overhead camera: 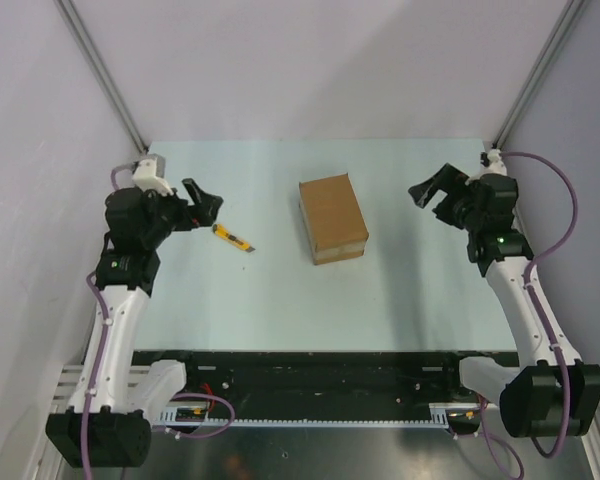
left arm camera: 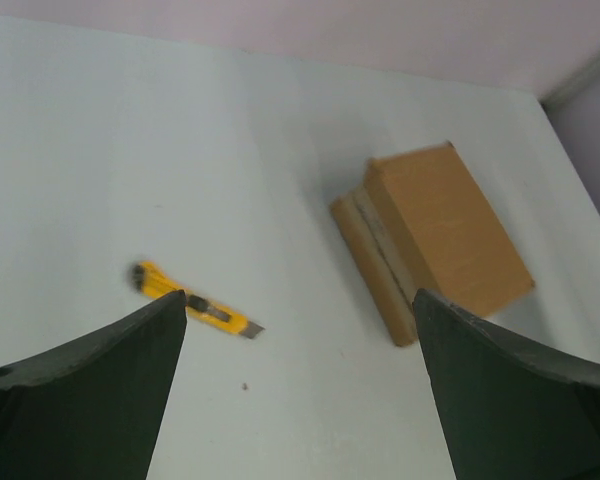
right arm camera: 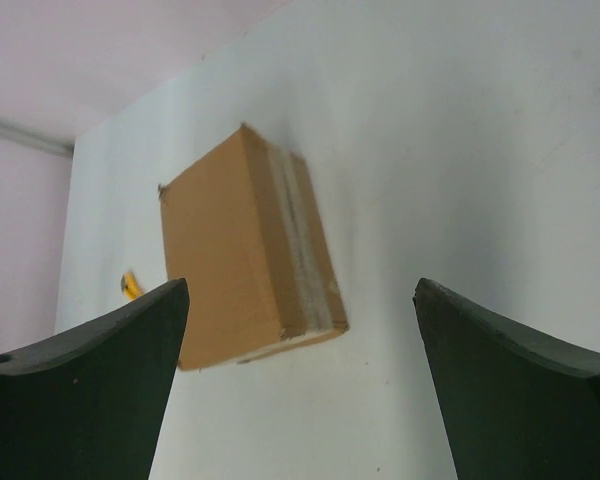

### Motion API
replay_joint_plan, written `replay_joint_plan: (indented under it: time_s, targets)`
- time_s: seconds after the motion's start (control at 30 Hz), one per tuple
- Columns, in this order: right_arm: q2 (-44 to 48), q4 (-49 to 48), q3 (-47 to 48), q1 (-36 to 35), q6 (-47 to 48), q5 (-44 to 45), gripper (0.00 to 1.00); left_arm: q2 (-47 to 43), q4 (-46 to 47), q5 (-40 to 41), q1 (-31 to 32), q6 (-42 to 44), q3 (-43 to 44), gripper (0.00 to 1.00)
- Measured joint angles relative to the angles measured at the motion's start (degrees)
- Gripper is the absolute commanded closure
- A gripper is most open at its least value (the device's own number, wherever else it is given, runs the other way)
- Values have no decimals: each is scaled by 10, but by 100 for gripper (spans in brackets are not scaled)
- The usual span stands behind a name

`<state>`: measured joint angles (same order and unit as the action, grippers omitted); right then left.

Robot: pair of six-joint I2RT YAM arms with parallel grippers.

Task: Unpack the express box

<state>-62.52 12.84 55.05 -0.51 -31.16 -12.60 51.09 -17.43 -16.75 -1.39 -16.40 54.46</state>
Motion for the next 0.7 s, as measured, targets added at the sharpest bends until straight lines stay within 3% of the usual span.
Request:
replay_joint_plan:
  time_s: [0.1,0.17,0.3,0.4,0.57,0.7]
  targets:
    - [-6,0,0,-41,10,3,0,34,0,-51,33,7,5,0]
    - [-15,-1,0,-70,14,7,0,55,-2,-61,90,14,5,0]
    - [-44,-3,0,-116,16,19,2,98,-5,-34,221,8,11,0]
    - [-68,-3,0,-136,16,25,4,147,-1,17,280,-15,27,0]
    - [-98,-2,0,-157,4,41,5,238,6,84,333,-57,63,3]
    - [-119,-15,0,-163,-3,42,9,318,11,99,342,-94,117,15]
